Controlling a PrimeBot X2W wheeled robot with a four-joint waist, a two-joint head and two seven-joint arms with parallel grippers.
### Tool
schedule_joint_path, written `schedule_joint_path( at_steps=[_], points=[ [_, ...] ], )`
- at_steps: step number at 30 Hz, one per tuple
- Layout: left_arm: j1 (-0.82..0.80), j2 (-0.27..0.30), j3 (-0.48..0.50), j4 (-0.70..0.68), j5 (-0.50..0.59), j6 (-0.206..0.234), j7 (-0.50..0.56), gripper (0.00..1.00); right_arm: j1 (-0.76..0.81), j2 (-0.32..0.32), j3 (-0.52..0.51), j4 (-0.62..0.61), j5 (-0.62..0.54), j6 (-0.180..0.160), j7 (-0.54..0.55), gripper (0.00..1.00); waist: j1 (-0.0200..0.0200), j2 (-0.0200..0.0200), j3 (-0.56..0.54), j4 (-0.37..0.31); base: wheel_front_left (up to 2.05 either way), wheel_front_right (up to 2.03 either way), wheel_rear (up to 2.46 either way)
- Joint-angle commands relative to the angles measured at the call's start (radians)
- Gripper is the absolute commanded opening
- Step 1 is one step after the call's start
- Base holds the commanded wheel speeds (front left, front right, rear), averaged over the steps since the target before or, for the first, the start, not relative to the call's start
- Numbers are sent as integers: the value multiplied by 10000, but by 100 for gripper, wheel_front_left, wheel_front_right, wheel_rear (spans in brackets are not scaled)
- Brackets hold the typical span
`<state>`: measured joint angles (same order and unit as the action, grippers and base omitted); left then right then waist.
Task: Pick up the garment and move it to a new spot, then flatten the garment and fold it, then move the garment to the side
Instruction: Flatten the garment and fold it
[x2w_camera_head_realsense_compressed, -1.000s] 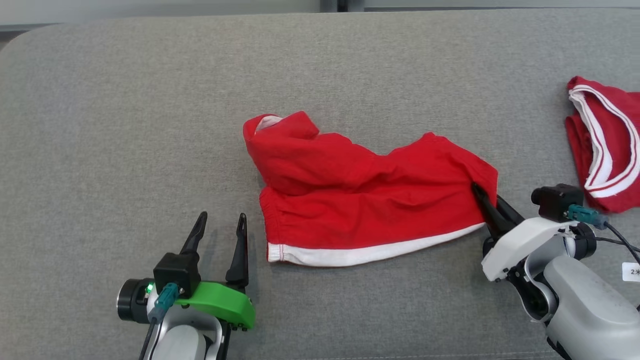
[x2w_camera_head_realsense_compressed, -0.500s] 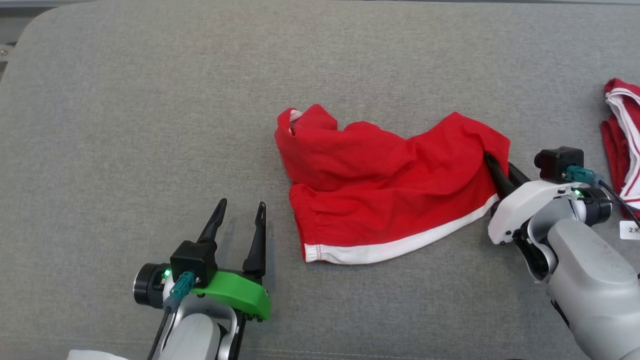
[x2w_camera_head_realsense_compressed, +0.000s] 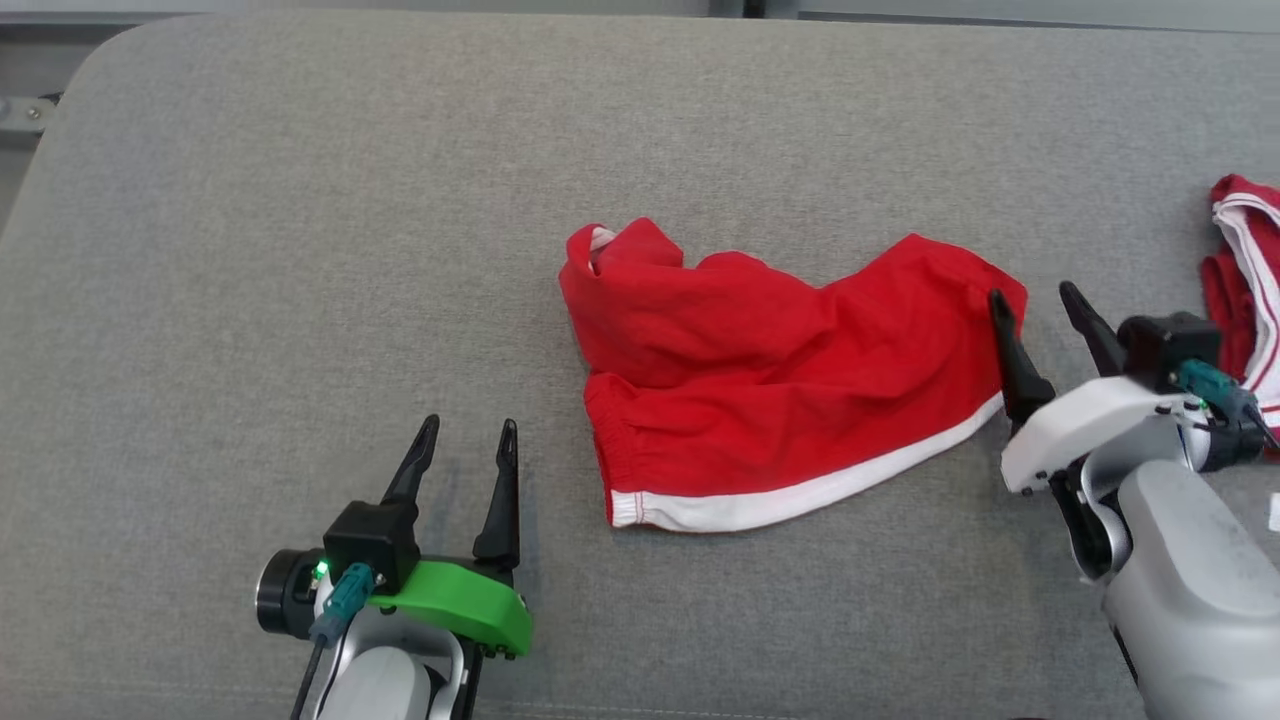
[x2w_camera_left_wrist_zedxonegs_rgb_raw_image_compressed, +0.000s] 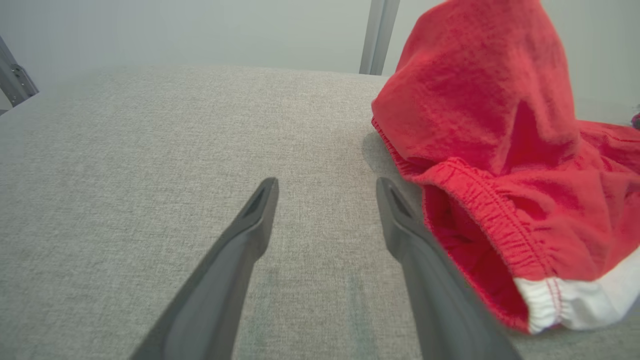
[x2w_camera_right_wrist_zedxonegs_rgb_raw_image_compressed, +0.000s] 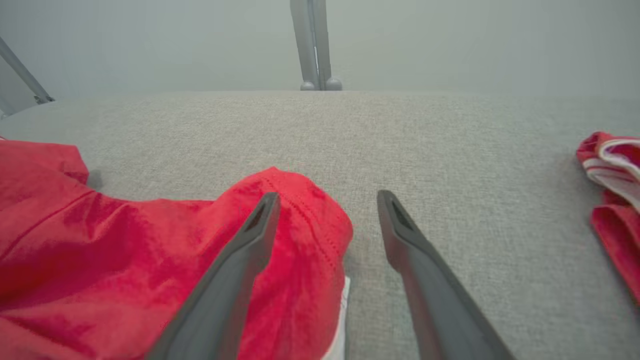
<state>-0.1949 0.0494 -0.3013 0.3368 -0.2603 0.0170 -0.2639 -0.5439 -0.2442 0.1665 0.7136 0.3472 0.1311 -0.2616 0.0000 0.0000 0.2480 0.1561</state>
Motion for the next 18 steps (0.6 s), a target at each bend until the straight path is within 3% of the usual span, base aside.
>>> schedule_joint_path(
  at_steps=[1, 9, 18],
  points=[
    [128, 27, 37, -15, -52, -43, 2, 100, 536, 102, -308, -425, -266, -12, -32, 100, 0, 0, -643, -894, 0, 0, 0],
    [261, 31, 32, 120, -249, -159, 2, 100, 3026, 704, -1265, -2554, -997, -10, -34, 100, 0, 0, -1046, -1813, 0, 0, 0],
    [36, 31, -42, 866, -842, -194, 2, 100, 3844, 1151, -1334, -3254, -1161, -10, -35, 100, 0, 0, -1158, -2462, 0, 0, 0]
  ],
)
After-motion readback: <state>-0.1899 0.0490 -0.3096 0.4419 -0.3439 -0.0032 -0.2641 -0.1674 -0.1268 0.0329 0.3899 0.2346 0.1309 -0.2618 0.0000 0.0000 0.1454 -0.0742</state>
